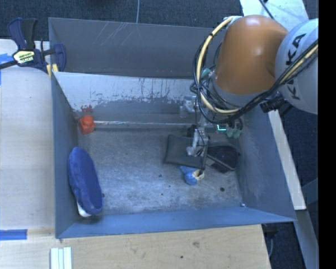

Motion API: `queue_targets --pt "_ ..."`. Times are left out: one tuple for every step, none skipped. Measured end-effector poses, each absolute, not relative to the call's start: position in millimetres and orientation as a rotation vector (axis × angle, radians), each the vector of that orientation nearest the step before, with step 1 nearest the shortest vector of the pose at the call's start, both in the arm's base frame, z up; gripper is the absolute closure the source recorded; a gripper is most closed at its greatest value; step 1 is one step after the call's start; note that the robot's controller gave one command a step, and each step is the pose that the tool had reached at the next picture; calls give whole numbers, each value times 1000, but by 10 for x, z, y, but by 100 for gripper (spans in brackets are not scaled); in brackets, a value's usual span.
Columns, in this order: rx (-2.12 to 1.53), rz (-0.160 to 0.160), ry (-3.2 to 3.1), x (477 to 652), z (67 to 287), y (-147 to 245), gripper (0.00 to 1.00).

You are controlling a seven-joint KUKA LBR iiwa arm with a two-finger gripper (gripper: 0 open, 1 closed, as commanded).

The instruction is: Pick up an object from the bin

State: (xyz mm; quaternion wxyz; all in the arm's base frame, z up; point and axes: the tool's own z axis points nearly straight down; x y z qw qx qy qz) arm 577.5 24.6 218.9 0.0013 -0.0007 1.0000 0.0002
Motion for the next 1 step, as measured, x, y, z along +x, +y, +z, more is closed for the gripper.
queue_targets --pt "-47 3 3145 5912 717 -122 0"
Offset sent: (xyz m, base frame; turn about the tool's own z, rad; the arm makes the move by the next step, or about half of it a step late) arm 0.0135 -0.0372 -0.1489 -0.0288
